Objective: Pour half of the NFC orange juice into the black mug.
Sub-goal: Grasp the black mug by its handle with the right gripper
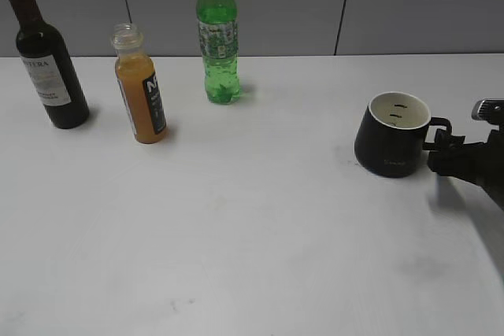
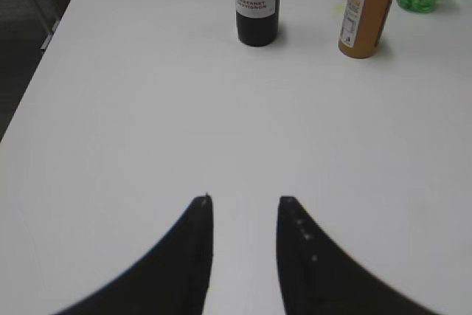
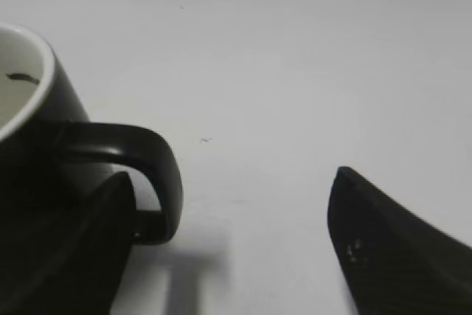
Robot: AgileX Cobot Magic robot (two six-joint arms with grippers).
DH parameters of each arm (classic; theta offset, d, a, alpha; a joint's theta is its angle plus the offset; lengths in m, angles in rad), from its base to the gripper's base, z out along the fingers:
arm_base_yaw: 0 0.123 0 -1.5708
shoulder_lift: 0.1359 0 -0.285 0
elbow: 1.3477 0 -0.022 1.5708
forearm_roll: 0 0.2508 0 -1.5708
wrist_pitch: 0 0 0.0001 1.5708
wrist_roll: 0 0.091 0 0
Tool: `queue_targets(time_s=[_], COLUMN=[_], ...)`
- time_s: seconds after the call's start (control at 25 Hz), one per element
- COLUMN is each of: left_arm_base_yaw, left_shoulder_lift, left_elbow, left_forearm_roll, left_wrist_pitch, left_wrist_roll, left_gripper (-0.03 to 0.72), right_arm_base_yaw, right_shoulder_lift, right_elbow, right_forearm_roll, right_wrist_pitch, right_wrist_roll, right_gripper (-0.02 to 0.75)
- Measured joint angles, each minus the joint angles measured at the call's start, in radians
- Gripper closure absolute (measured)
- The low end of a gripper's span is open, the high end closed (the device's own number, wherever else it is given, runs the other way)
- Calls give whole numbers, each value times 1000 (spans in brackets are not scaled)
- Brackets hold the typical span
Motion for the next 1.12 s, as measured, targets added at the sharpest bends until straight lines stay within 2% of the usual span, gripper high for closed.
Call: queue_targets(time_s=[0.88, 1.0, 1.12], left_arm_base_yaw=[0, 0, 0], left_shoulder_lift=[0, 0, 0], left_elbow=[0, 0, 0], left_forearm_roll=[0, 0, 0], left_wrist_pitch=[0, 0, 0], left_wrist_roll=[0, 0, 0], left_gripper=[450, 450, 450], right_arm_base_yaw=[-1, -6, -7], right_shoulder_lift=[112, 127, 129], right_elbow=[-126, -138, -142], right_forearm_roll=[-10, -27, -37], right_wrist_pitch=[-1, -1, -1], right_wrist_roll=[12, 13, 14], right_gripper=[150, 209, 353])
